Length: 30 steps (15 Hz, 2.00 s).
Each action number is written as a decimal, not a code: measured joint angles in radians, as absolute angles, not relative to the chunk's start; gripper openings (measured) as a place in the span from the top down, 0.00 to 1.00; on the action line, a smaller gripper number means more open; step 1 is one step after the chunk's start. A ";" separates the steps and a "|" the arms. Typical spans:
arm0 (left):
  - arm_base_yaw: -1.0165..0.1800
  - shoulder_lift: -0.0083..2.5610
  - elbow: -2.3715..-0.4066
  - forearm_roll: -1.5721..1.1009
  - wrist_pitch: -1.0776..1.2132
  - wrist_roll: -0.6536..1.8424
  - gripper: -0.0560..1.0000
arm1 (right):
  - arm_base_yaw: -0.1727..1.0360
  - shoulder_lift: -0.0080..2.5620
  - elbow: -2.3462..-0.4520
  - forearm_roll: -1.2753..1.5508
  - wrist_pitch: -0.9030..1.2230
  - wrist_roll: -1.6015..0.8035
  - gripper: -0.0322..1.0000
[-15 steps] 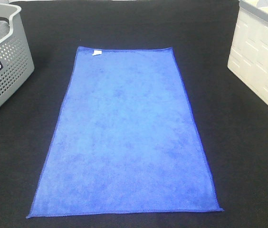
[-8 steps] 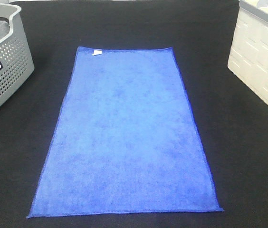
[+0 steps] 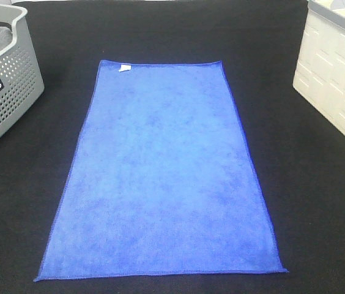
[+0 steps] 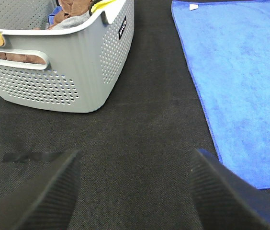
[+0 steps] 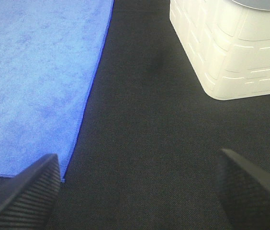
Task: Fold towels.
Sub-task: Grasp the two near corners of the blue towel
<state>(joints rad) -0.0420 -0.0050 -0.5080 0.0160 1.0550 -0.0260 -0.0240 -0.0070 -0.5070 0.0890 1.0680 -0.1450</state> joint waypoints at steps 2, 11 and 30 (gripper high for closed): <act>-0.042 -0.005 -0.508 0.016 1.055 -0.026 0.35 | -0.024 -0.007 -0.507 0.089 1.068 -0.145 0.17; -0.042 0.371 -0.531 -0.326 0.739 -0.026 0.35 | -0.024 0.439 -0.643 0.162 0.976 -0.091 0.17; -0.042 1.726 -0.537 -1.207 0.564 0.879 0.35 | -0.024 1.513 -0.555 0.815 0.621 -0.555 0.26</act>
<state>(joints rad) -0.0420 1.7260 -0.5370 -1.2070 0.5640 0.8790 -0.0240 1.5130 -0.5550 0.8150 0.6210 -0.5550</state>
